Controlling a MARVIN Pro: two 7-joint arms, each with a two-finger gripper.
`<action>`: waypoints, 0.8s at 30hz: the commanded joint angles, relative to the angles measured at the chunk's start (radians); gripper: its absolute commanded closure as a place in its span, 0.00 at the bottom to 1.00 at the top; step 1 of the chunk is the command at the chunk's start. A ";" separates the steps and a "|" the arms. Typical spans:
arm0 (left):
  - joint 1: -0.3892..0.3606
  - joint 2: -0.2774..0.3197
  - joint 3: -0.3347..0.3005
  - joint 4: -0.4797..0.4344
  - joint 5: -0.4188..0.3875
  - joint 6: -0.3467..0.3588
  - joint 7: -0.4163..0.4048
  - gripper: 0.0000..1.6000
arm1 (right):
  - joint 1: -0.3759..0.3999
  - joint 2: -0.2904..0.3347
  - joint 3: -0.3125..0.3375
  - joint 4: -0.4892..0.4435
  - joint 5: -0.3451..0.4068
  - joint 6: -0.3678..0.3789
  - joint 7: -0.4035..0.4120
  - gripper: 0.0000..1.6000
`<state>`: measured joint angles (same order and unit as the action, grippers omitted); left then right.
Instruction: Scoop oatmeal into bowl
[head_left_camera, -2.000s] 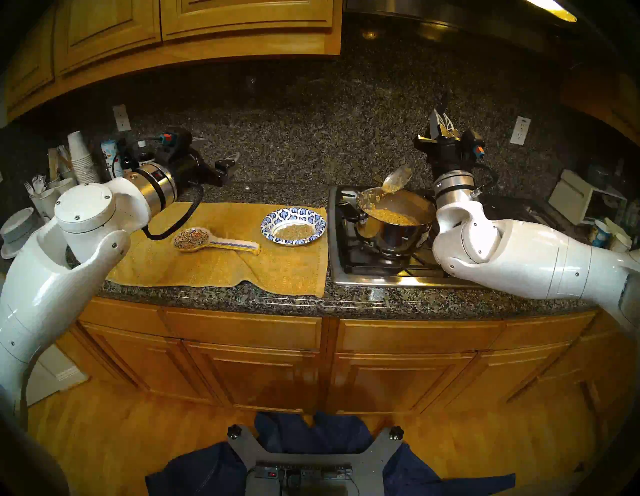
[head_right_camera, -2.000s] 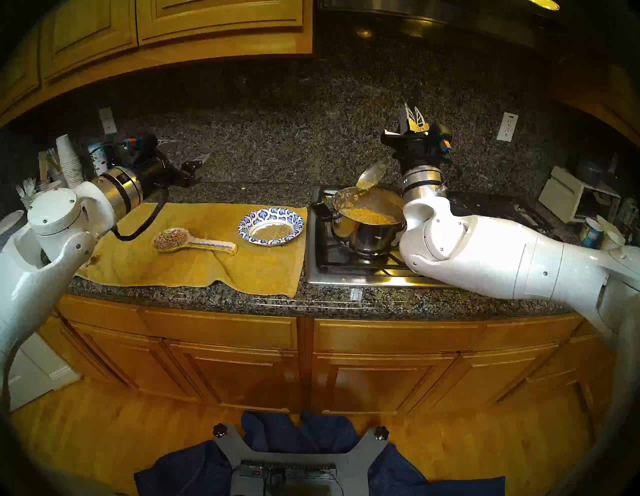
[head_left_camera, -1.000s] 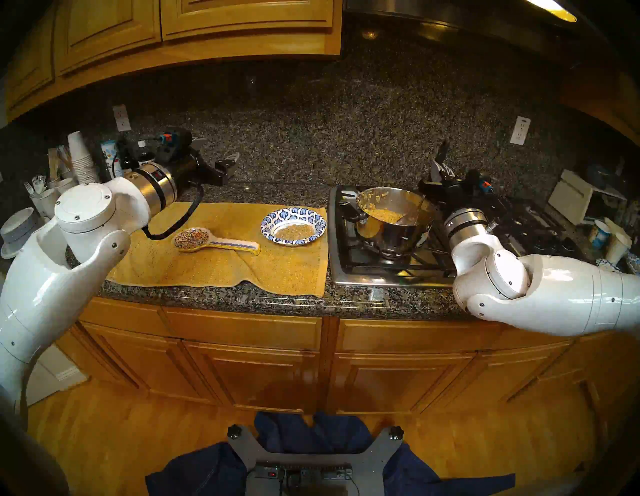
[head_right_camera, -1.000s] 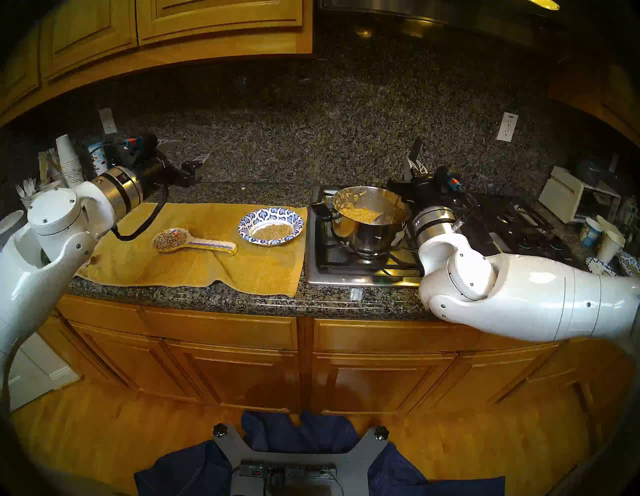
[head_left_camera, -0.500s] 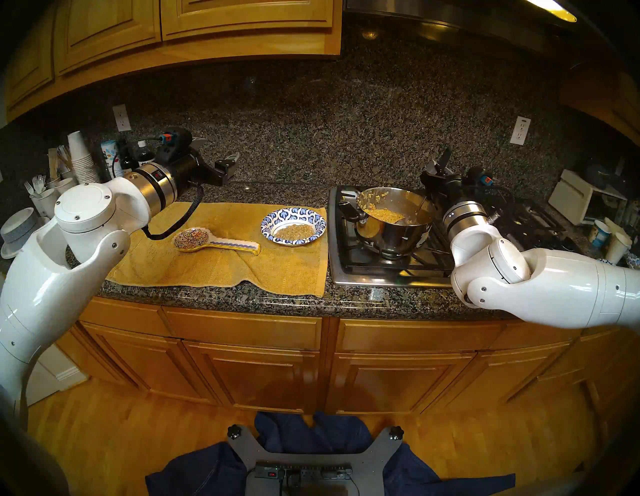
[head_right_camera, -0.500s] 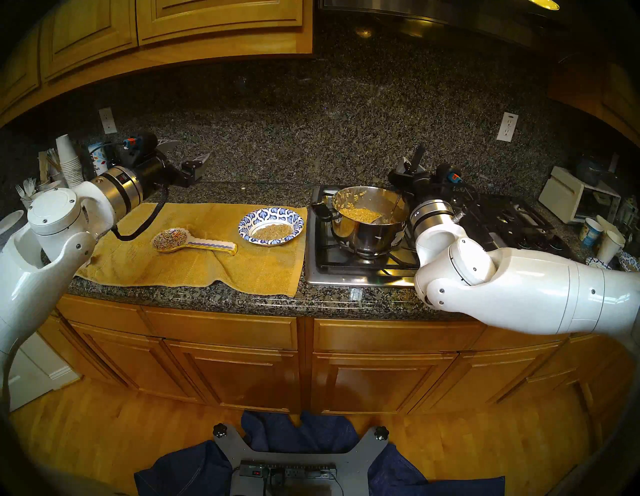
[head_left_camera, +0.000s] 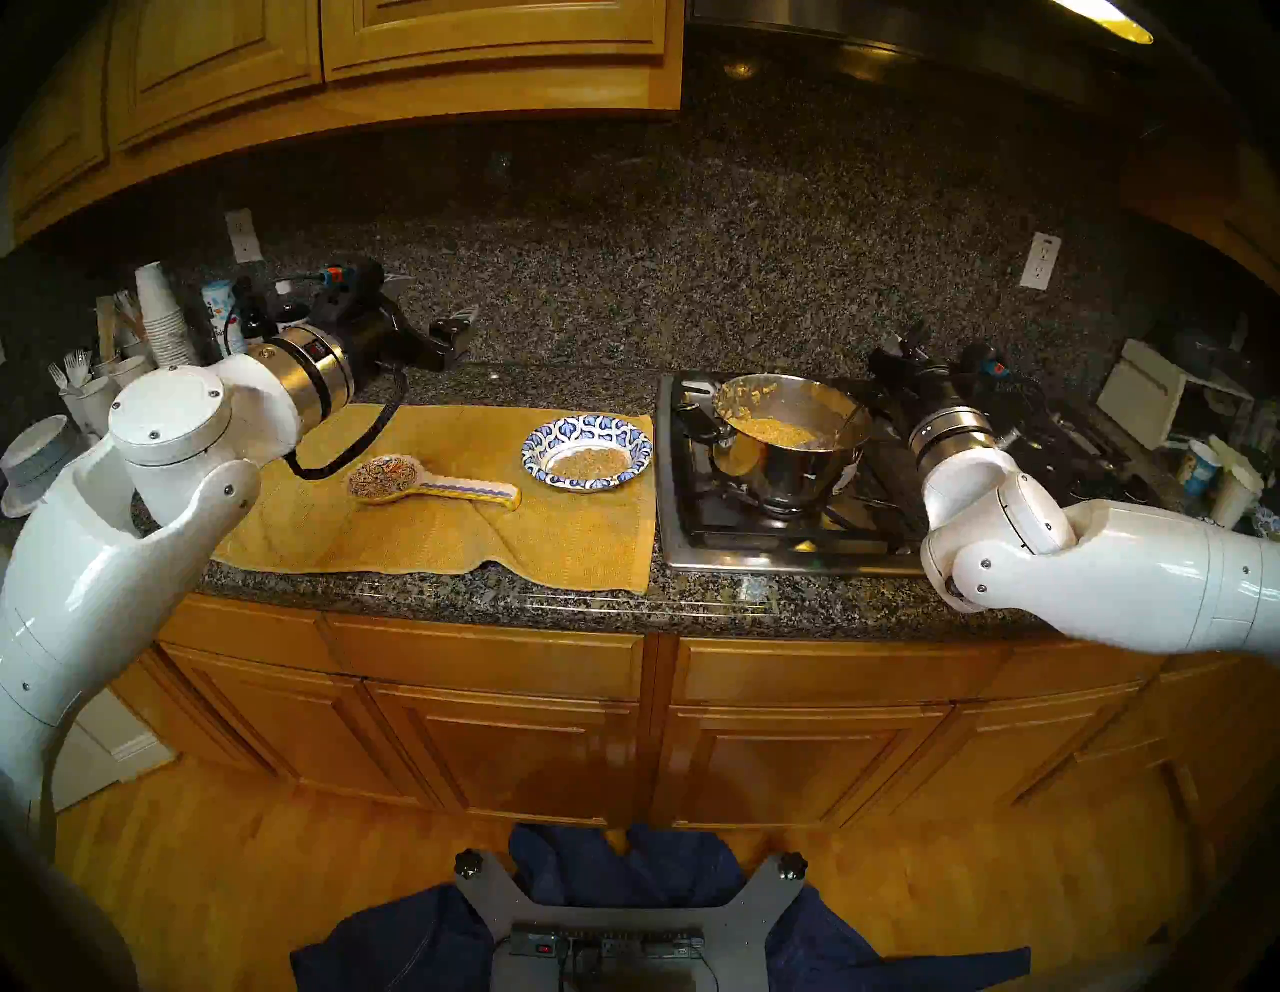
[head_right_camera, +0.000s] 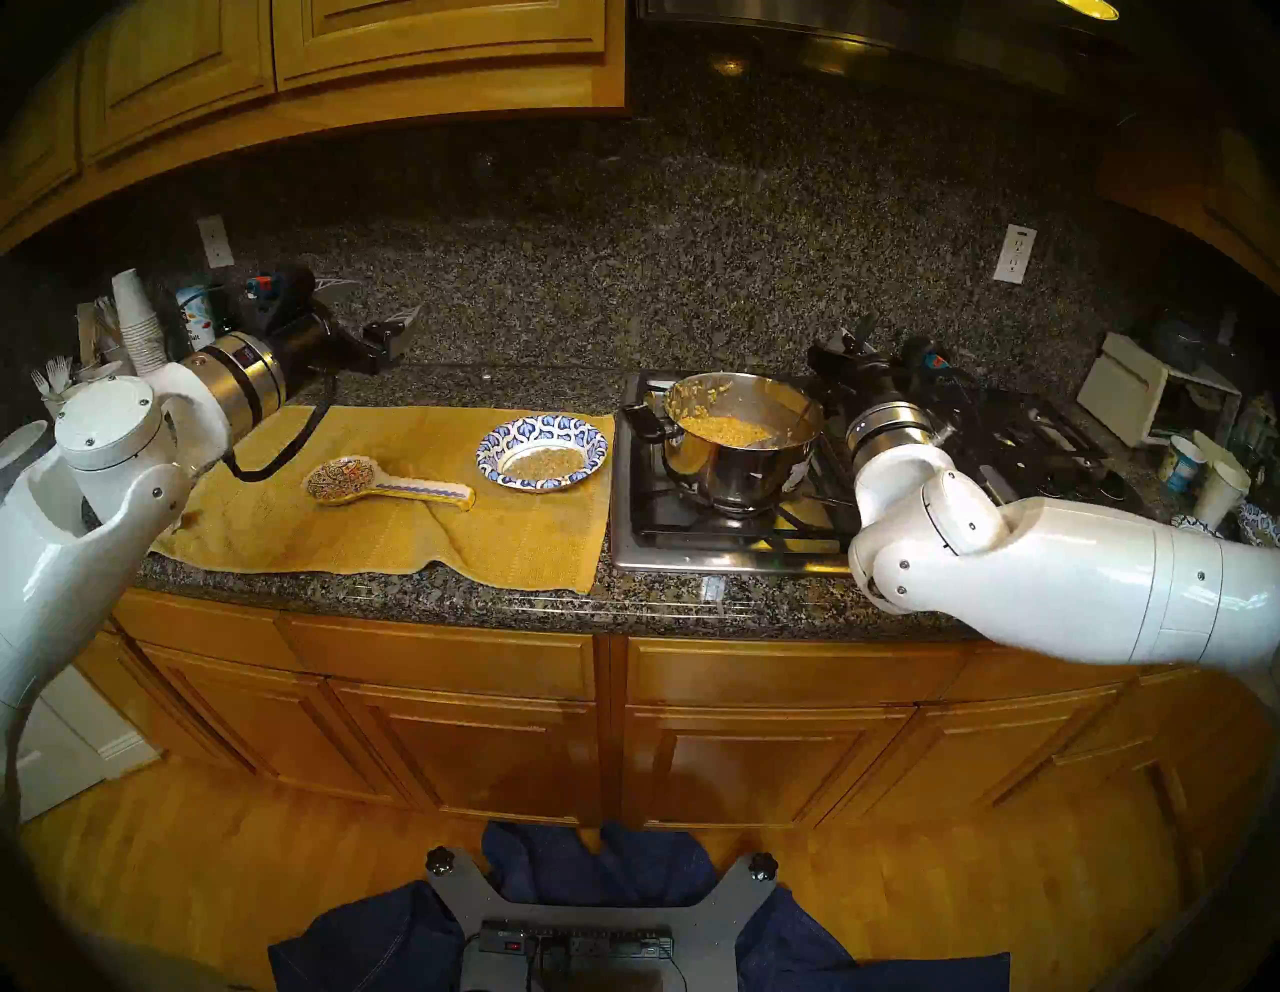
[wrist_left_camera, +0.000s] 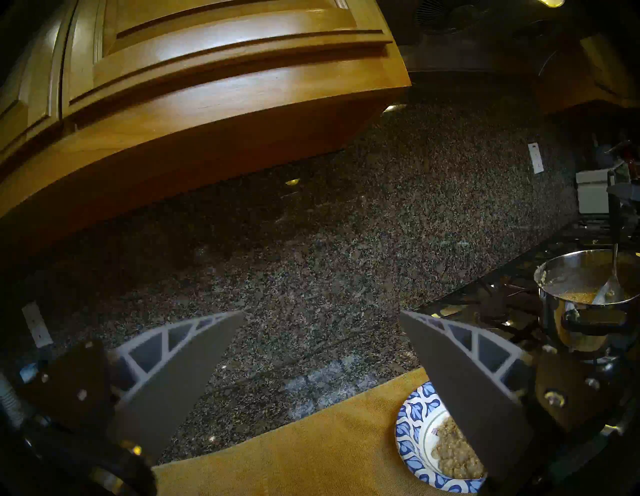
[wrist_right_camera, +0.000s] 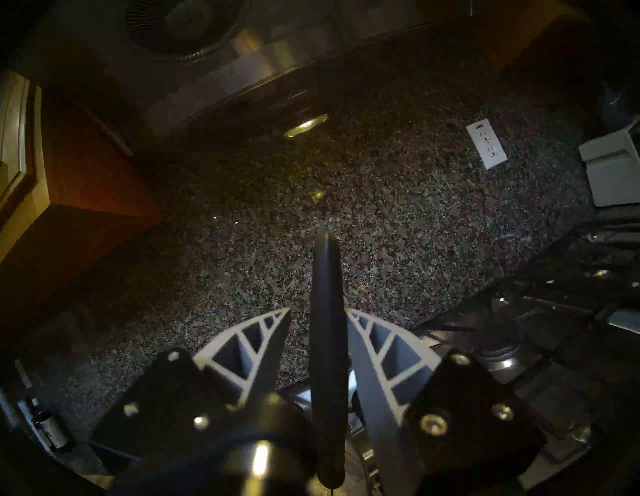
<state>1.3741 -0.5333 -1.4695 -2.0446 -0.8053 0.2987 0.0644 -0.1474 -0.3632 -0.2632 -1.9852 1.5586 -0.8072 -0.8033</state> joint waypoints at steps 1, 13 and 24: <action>-0.034 -0.003 -0.024 -0.010 0.000 -0.018 0.001 0.00 | 0.022 0.031 0.018 -0.013 0.005 -0.004 0.005 0.49; -0.034 -0.003 -0.024 -0.010 0.000 -0.018 0.001 0.00 | 0.016 0.039 0.002 -0.029 0.019 -0.010 -0.012 0.49; -0.033 -0.002 -0.024 -0.011 0.000 -0.017 0.002 0.00 | 0.033 0.042 0.013 -0.015 0.019 -0.023 -0.028 0.36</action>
<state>1.3738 -0.5336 -1.4695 -2.0446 -0.8053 0.2984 0.0644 -0.1543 -0.3287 -0.2875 -2.0145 1.5897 -0.8139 -0.8318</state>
